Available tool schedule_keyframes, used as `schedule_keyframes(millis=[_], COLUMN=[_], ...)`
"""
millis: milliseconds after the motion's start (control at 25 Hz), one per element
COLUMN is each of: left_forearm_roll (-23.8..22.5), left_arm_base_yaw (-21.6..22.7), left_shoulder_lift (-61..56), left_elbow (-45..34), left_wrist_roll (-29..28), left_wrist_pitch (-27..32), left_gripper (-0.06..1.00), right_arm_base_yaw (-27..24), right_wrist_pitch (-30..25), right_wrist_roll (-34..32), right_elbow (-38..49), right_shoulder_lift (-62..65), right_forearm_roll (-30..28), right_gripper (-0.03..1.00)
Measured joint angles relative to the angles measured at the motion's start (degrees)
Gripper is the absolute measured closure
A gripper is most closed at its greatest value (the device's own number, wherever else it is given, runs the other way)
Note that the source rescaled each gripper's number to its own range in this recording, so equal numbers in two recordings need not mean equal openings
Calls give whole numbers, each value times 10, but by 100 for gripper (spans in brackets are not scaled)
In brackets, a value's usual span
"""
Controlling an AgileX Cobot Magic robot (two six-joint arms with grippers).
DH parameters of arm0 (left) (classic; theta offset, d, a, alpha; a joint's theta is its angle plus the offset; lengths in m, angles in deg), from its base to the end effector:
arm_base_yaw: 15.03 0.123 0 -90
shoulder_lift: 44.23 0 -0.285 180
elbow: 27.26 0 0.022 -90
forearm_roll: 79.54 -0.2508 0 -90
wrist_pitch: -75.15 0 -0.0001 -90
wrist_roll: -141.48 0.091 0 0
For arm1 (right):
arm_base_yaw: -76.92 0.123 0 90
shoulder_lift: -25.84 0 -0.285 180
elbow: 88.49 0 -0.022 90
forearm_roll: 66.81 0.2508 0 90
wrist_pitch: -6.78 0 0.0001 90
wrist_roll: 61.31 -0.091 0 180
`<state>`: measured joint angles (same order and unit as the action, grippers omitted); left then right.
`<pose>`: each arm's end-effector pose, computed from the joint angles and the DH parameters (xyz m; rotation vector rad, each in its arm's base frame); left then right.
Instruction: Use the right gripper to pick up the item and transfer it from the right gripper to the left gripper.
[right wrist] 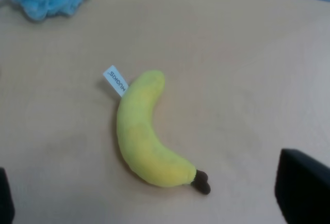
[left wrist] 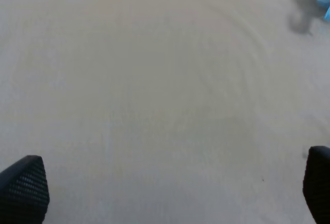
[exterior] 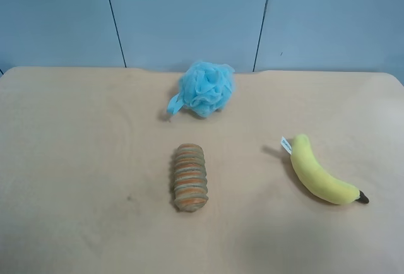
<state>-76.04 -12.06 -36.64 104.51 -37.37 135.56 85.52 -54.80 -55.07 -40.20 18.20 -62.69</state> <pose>-0.0056 -0.0051 0.2796 -0.0293 2.0270 -0.0275 -0.0073 0.0047 0.2777 -0.2690 2.0329 0.1118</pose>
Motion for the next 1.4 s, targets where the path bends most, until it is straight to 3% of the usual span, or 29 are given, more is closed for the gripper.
schedule_keyframes(millis=[840, 1120, 1400], left_forearm_roll=[0, 0, 0], left_arm_base_yaw=[0, 0, 0], left_shoulder_lift=[0, 0, 0], left_elbow=[0, 0, 0], left_wrist_roll=[0, 0, 0], left_wrist_pitch=[0, 0, 0], left_gripper=[-6, -6, -6], right_arm_base_yaw=[0, 0, 0], right_wrist_pitch=[0, 0, -9], right_wrist_roll=[0, -3, 9], right_elbow=[0, 0, -99], right_shoulder_lift=[0, -3, -194], right_forearm_roll=[0, 24, 13], right_gripper=[-3, -3, -3])
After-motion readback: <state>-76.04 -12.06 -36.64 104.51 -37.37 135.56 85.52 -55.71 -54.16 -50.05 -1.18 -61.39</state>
